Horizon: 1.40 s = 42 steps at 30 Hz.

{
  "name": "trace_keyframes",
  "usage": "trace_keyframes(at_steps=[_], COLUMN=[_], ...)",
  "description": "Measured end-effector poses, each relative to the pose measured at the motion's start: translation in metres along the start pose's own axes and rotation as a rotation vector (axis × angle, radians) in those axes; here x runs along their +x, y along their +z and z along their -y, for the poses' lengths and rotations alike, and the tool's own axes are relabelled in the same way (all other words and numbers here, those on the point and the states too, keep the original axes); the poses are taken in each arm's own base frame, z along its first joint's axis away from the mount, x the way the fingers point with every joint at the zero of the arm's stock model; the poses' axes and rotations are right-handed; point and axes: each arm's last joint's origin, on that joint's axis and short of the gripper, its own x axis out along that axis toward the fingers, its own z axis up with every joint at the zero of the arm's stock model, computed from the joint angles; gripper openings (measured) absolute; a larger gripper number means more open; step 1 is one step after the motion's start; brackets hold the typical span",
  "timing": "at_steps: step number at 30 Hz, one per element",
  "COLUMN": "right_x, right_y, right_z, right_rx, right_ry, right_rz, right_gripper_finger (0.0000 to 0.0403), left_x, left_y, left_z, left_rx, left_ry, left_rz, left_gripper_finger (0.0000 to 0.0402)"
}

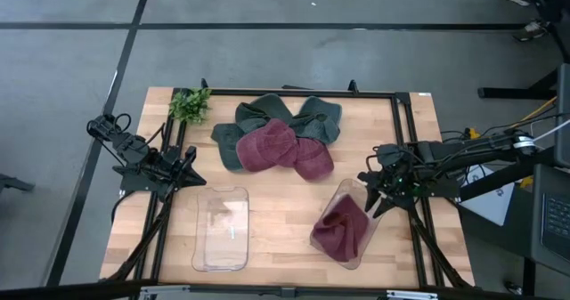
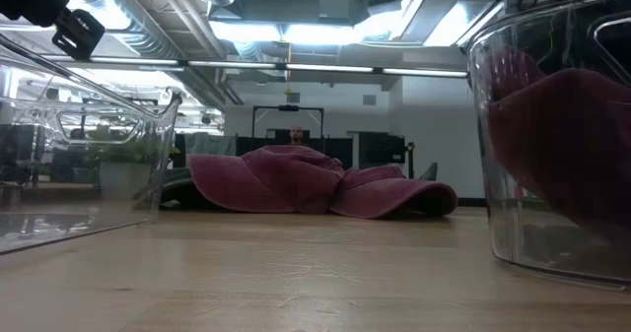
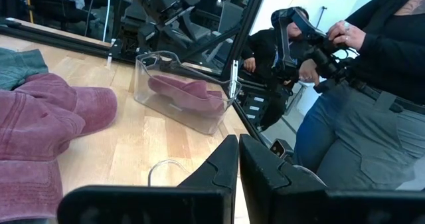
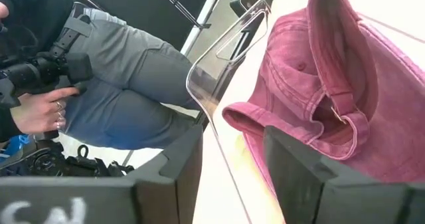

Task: Pick & Place hat
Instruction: Put the right red cap into the right transparent bin

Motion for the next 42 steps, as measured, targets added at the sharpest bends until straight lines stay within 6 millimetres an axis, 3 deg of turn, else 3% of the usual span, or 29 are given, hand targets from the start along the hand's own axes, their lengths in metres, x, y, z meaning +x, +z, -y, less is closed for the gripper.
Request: trace_keyframes(at_steps=[4, 10, 14, 22, 31, 42], right_x=[-0.008, -0.028, -0.03, 0.002, 0.046, 0.075], right_y=[0.013, 0.039, 0.058, 0.079, 0.076, 0.076], right_z=[-0.008, -0.022, -0.027, -0.021, -0.004, 0.007], right_rx=[-0.084, -0.296, -0.409, -0.487, -0.51, -0.601], right_ry=[-0.113, -0.468, -0.538, -0.474, -0.451, -0.527], right_rz=[0.007, -0.112, -0.178, -0.272, -0.401, -0.444], right_gripper_finger=[0.0151, 0.0147, 0.0147, 0.0147, 0.0147, 0.0147], left_x=[0.0, 0.0, 0.0, 0.0, 0.0, 0.0], left_y=[0.0, 0.0, 0.0, 0.0, 0.0, 0.0], left_z=[0.0, 0.0, 0.0, 0.0, 0.0, 0.0], left_rx=[0.0, 0.0, 0.0, 0.0, 0.0, 0.0], left_ry=[-0.001, -0.001, 0.0, 0.0, 0.0, 0.0], left_rz=[0.0, 0.0, 0.0, 0.0, 0.0, 0.0], left_gripper_finger=[0.001, 0.0009, 0.0012, 0.0011, 0.001, 0.0013])
